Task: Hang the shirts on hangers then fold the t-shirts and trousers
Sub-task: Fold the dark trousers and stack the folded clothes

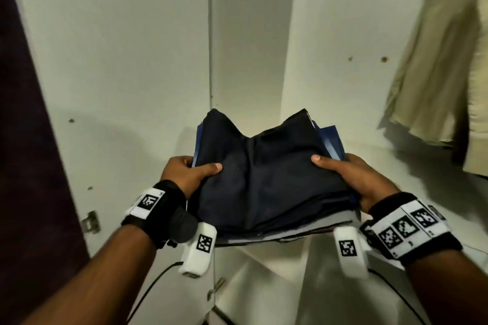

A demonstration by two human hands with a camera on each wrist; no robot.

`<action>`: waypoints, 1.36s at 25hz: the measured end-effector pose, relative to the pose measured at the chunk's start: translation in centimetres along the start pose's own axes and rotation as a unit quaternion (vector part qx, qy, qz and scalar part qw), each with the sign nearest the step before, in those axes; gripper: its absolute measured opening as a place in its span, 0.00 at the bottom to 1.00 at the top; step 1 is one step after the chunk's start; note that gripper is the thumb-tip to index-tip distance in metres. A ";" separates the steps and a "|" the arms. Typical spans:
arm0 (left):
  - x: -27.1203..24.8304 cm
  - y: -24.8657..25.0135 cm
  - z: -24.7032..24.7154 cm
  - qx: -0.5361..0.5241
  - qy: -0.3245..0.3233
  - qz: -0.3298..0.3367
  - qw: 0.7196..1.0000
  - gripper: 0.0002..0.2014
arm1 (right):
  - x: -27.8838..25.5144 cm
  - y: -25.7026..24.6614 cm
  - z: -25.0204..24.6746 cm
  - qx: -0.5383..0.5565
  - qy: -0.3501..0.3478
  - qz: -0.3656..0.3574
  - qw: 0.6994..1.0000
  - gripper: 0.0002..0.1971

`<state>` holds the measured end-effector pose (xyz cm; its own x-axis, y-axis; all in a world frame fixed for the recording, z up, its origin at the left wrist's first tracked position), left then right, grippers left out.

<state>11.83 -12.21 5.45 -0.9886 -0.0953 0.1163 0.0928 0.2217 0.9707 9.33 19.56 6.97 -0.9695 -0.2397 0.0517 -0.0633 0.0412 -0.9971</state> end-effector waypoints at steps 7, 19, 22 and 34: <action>23.6 9.1 4.4 0.127 -0.129 -0.020 0.983 0.28 | 9.8 -7.1 -7.0 -0.054 0.148 -0.015 0.987 0.49; 49.9 8.0 14.8 0.248 -0.138 -0.030 0.958 0.45 | 31.8 -4.7 -18.3 -0.103 0.145 0.064 0.982 0.49; 55.8 7.7 16.0 0.245 -0.140 -0.039 0.959 0.19 | 37.3 -3.4 -20.0 -0.116 0.149 0.097 0.977 0.48; 61.5 6.6 22.5 0.410 -0.227 0.070 0.881 0.27 | 43.1 -3.1 -18.9 -0.583 0.058 0.232 0.776 0.31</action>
<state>-50.98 5.22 14.27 -0.9370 0.3451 -0.0544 0.2845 0.8442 0.4542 -36.74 27.43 13.35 -0.9623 0.1497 -0.2270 0.1935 0.9636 -0.1847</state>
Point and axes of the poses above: each hand's wrist, its own x-axis towards the middle knuckle, its own z-axis out of the palm, y = z × x, the point moved 1 cm from there along x, towards the middle knuckle, and after that the axes turned 14 degrees about -y, right-handed, at the moved point
